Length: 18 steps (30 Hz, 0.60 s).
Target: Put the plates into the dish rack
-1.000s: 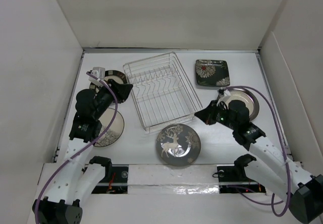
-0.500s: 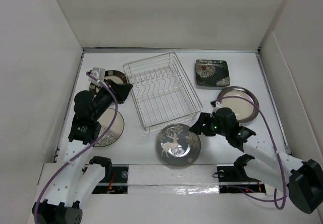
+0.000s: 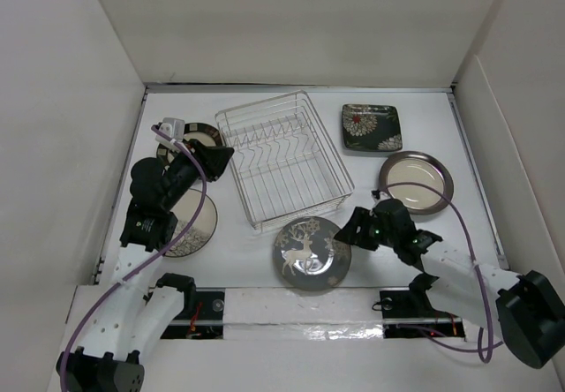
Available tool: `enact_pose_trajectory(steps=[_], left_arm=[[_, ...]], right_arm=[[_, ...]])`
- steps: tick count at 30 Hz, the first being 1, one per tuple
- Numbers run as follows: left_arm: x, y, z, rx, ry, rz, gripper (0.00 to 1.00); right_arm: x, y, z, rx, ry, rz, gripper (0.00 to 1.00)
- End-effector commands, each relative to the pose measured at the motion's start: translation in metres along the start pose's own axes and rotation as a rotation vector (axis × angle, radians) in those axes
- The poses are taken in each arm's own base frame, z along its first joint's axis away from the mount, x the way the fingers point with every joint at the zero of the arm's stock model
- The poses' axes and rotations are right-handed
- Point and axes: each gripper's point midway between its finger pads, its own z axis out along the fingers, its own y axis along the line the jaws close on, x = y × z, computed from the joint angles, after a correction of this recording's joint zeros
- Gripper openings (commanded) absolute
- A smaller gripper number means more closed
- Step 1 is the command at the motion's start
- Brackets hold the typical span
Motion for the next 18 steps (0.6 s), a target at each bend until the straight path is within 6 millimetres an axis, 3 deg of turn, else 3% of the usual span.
enact_pose_trajectory(steps=[1, 5, 8, 11, 17, 18], left_arm=[[-0.014, -0.010, -0.001, 0.040, -0.038, 0.029, 0.23], [-0.018, -0.009, -0.002, 0.023, -0.052, 0.033, 0.23], [-0.015, -0.010, -0.002, 0.032, -0.045, 0.031, 0.23], [-0.021, -0.011, -0.005, 0.027, -0.066, 0.039, 0.23], [-0.022, -0.011, -0.006, 0.021, -0.073, 0.036, 0.23], [-0.022, -0.010, -0.006, 0.016, -0.072, 0.037, 0.23]], right_arm=[[0.008, 0.013, 0.006, -0.086, 0.032, 0.017, 0.62], [0.028, 0.002, 0.010, -0.076, 0.123, 0.035, 0.55], [0.034, -0.002, 0.012, -0.087, 0.135, 0.064, 0.42], [0.041, -0.019, 0.012, -0.017, 0.156, 0.072, 0.28], [0.043, -0.016, 0.007, -0.029, 0.156, 0.078, 0.00], [0.048, -0.016, 0.004, -0.017, 0.176, 0.075, 0.00]])
